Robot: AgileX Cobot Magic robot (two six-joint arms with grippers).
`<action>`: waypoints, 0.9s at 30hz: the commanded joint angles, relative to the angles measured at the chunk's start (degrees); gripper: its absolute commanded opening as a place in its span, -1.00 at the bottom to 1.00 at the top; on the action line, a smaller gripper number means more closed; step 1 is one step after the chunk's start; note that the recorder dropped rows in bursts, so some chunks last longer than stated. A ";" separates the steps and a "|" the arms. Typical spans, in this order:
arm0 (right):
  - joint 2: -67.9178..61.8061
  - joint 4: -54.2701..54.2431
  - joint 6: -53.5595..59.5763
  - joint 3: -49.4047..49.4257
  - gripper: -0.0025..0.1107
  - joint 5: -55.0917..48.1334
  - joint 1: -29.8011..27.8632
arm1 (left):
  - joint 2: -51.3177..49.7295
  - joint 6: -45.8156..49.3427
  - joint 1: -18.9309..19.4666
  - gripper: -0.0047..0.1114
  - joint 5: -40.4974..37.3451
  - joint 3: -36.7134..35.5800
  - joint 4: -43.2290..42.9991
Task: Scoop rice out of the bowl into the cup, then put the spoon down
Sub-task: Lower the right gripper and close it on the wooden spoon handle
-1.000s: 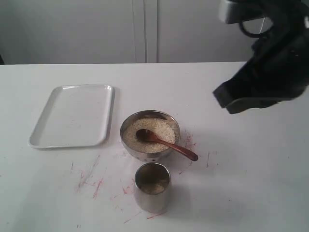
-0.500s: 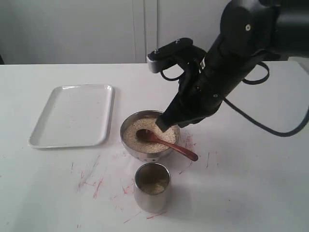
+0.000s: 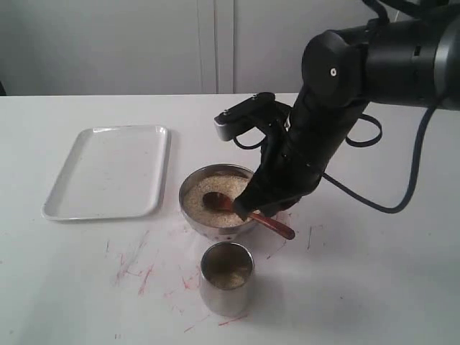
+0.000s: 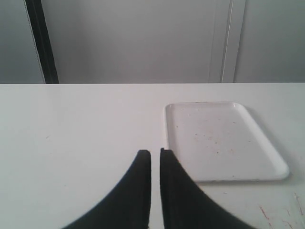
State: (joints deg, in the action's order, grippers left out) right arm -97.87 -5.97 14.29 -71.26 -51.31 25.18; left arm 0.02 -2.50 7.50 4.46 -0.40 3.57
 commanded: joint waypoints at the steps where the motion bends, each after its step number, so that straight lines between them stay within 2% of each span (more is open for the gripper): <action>1: 0.12 0.24 1.05 -0.30 -0.22 -1.92 0.11 | -0.02 -0.31 -0.24 -0.67 0.23 0.40 0.26; 3: 0.12 0.13 2.76 -0.30 -0.14 -2.36 0.11 | -0.02 -0.31 -0.24 -0.67 0.23 0.40 0.26; 9: 0.12 -6.85 5.49 -0.30 -0.14 1.25 0.11 | -0.02 -0.31 -0.24 -0.67 0.23 0.40 0.26; 13: 0.12 -7.38 6.53 -0.30 -0.14 4.29 0.11 | -0.02 -0.31 -0.24 -0.67 0.23 0.40 0.26; 19: 0.12 -6.97 15.96 -0.30 -0.14 -1.09 0.11 | -0.02 -0.31 -0.24 -0.67 0.23 0.40 0.26; 27: -0.13 0.70 13.34 -1.00 -0.14 -2.04 0.11 | -0.02 -0.31 -0.24 -0.67 0.23 0.40 0.26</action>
State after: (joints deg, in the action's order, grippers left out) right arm -97.87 -7.84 28.87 -71.41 -53.25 25.26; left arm 0.02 -2.50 7.50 4.46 -0.40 3.57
